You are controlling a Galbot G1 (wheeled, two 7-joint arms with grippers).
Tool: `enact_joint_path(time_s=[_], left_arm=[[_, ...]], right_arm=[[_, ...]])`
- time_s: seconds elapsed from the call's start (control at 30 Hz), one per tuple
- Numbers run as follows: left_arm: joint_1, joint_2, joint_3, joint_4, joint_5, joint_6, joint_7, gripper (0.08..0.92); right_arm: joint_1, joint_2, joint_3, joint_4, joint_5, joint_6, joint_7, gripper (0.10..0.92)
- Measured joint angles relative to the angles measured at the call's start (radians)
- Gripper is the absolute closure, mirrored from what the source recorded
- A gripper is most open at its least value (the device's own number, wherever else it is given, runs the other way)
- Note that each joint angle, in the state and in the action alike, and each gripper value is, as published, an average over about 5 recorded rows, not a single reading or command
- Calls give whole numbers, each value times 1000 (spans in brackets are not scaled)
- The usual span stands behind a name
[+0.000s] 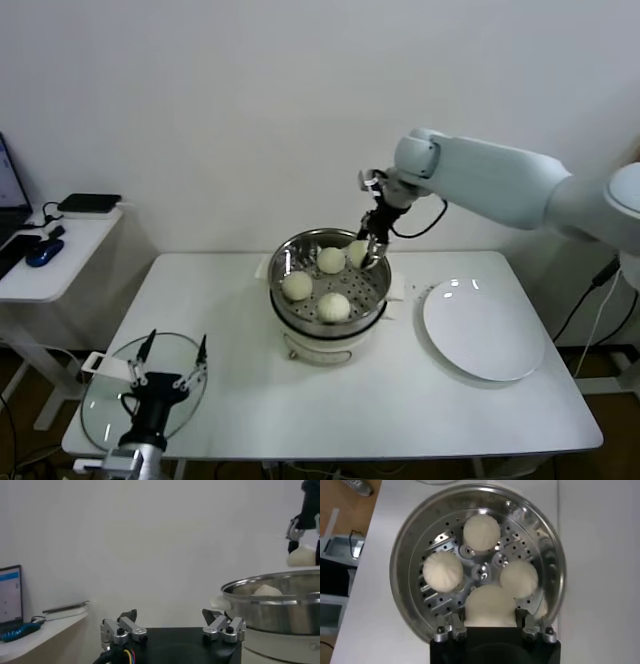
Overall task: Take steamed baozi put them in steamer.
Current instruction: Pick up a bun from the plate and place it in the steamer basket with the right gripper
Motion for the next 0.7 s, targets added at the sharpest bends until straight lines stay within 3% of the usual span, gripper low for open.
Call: enact_joint_path(time_s=[0.7], left_arm=[[5,5,-4,15,-20,-10,1,177]], right_arm=[[-109,40,0,-68,-71,-2,12,380]])
